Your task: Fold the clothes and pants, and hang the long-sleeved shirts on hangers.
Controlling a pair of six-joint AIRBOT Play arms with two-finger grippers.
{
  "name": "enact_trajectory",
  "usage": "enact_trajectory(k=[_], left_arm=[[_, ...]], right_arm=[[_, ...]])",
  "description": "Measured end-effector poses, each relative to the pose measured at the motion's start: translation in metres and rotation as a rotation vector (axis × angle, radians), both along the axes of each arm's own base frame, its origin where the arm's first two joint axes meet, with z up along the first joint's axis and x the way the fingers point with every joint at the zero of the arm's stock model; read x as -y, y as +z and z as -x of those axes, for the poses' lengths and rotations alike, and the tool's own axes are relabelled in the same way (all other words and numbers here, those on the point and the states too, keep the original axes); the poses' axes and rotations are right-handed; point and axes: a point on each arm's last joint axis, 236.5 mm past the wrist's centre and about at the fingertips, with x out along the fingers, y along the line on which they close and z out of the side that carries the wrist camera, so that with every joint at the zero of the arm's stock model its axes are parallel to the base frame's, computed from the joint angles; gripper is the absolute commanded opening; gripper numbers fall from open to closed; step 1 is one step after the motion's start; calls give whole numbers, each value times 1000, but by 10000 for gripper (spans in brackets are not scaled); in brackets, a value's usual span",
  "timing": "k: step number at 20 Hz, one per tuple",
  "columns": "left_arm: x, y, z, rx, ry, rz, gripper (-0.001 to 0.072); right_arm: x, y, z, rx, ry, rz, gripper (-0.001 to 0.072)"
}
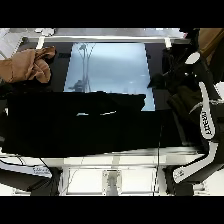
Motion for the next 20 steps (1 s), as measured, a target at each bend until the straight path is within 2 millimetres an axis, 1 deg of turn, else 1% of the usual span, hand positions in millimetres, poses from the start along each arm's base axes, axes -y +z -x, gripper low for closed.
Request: enact_trajectory(k=[3,5,7,10,12,15,16,17,18,19,20], left_arm=[[0,0,0,-2,-2,1,18],[0,0,0,-2,-3,1,18],[0,0,0,-2,-3,1,17],[1,0,1,-3,-3,1,18],[1,0,1,-4,-4,2,18],[1,0,1,-5,-3,3,17],[1,0,1,-5,-3,3,17],[1,0,1,-5,-3,3,17],[1,0,1,-5,-3,3,18],[1,0,1,-6,-3,3,18],[2,0,1,-5,-4,4,17]], right_arm=[[8,-37,20,-89,-14,37,460],[5,-61,24,-107,-35,22,461],[-2,-81,24,-108,-47,-9,461],[-13,-104,22,-121,-63,-65,462],[-16,-116,18,-118,-73,-84,462],[-20,-122,9,-91,-93,-105,458],[-22,-123,6,-81,-98,-112,428],[-24,-123,3,-68,-97,-116,247],[-26,-125,2,-58,-90,-116,32],[-30,-123,1,-55,-87,-131,7],[-35,-117,-1,-47,-82,-157,7]])
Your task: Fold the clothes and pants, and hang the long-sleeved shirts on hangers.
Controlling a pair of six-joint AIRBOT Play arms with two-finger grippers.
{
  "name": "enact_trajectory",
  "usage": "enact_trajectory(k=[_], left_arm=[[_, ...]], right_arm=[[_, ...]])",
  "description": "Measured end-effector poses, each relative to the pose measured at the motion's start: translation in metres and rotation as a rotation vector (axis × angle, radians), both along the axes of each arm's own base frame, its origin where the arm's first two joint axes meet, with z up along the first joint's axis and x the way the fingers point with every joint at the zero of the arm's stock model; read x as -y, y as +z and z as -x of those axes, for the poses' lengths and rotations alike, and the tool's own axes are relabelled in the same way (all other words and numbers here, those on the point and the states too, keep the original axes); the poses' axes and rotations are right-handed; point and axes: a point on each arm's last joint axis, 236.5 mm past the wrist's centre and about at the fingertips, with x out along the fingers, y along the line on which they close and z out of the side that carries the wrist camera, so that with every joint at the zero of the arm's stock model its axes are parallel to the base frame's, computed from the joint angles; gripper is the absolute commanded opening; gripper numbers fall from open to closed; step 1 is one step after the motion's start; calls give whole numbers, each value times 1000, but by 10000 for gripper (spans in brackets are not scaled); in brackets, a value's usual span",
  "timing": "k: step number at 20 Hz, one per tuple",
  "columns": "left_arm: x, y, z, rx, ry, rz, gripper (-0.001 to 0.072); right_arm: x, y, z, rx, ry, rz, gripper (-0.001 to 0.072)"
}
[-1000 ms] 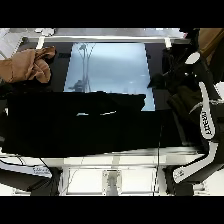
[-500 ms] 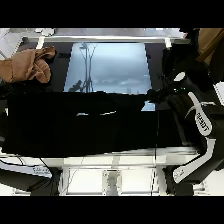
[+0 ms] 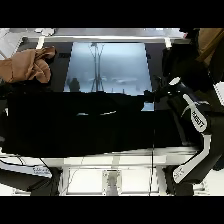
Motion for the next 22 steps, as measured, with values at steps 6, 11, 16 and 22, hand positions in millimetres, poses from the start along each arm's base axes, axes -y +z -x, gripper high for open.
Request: enact_trajectory(k=[6,11,16,22], left_arm=[[-1,28,0,59,8,-32,17],[-12,55,5,126,42,-72,17],[-22,63,5,166,99,-75,17],[-23,69,-2,211,115,-67,17]], right_arm=[[-17,93,-3,102,110,-90,7],[-10,236,19,288,169,-17,6],[14,294,45,378,135,136,212],[16,223,11,274,58,166,563]])
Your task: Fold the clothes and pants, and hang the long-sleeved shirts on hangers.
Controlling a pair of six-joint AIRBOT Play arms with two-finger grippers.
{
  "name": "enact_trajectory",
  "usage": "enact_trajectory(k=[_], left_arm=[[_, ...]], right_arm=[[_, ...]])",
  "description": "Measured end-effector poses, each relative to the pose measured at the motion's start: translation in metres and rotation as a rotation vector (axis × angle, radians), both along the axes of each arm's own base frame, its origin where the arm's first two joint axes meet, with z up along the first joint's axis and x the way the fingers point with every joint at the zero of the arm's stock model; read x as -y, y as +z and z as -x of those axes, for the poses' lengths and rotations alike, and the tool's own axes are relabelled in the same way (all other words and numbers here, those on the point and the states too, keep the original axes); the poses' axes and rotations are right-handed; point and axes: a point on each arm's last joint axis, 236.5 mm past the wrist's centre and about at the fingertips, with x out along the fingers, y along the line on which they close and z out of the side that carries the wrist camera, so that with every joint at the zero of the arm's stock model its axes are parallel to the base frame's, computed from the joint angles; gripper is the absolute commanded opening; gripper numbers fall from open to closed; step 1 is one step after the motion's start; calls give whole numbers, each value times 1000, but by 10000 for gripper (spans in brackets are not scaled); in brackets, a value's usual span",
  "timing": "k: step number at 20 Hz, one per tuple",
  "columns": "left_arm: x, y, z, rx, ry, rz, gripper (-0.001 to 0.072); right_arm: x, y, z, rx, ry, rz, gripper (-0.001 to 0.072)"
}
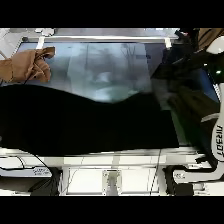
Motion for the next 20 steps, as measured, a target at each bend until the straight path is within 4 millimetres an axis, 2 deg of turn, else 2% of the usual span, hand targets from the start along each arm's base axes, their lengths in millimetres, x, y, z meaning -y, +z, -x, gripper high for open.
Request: enact_trajectory(k=[2,4,8,11,13,16,20], left_arm=[[-5,0,3,-7,9,-17,17],[-10,-1,6,-18,16,-33,17],[-15,-1,9,-29,22,-48,17],[-15,-1,9,-34,22,-53,17],[-16,-2,10,-36,22,-54,17],[-15,-2,10,-38,22,-51,18],[-13,-4,13,-49,20,-43,18]], right_arm=[[16,-26,-13,-28,-44,31,561],[45,-51,-14,-79,-86,100,560],[106,-91,5,-210,-170,188,560],[130,-125,8,-245,-237,201,557],[129,-150,1,-251,-251,162,557],[114,-187,-11,-266,-239,66,558],[103,-219,-24,-265,-244,-7,553]])
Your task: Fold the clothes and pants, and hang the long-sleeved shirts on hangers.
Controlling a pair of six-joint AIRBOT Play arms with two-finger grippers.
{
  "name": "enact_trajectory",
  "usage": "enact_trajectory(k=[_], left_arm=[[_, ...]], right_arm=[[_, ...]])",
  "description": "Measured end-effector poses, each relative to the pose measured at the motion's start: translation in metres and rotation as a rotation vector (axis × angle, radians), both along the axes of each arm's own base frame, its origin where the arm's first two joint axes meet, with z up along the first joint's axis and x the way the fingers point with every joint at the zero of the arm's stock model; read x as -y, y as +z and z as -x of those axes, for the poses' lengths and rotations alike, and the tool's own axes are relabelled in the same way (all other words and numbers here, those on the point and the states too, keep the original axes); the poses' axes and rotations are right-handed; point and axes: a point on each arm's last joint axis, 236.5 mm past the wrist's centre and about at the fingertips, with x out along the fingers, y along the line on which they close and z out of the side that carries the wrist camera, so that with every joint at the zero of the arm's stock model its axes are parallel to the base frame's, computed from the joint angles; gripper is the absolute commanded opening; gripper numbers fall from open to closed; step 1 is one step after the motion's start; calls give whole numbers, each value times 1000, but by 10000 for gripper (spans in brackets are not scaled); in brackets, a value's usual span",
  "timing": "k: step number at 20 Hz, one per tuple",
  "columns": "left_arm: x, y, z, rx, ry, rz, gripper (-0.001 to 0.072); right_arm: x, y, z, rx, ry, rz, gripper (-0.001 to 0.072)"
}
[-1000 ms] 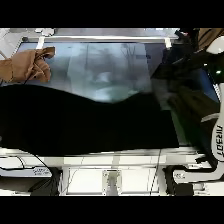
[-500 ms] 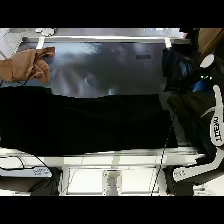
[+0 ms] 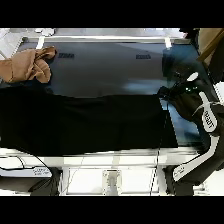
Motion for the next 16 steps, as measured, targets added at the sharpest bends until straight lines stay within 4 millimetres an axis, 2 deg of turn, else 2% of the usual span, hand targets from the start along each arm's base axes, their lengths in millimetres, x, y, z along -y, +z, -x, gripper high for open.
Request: enact_trajectory(k=[1,4,5,6,8,10,12,14,16], left_arm=[[0,0,0,0,3,2,17],[1,-1,0,0,10,10,18],[1,-3,0,-2,12,14,17],[1,-5,0,-6,12,17,18],[0,-10,-1,-13,18,27,18],[1,-14,-2,-19,23,35,17],[1,-15,-6,-14,22,33,17],[1,-11,-12,7,19,17,17],[2,-6,-20,33,3,-7,17]], right_arm=[[-1,-5,-3,6,-3,-8,516],[-6,-12,-12,28,-22,-37,516],[-6,-13,-14,35,-25,-38,465],[-7,-14,-17,46,-28,-36,345],[-9,-18,-21,61,-19,-26,35],[-13,-17,-22,67,-5,-28,7],[-16,-5,-32,97,-4,-45,7],[-16,21,-45,146,8,-52,7],[-11,59,-64,225,9,-48,7]])
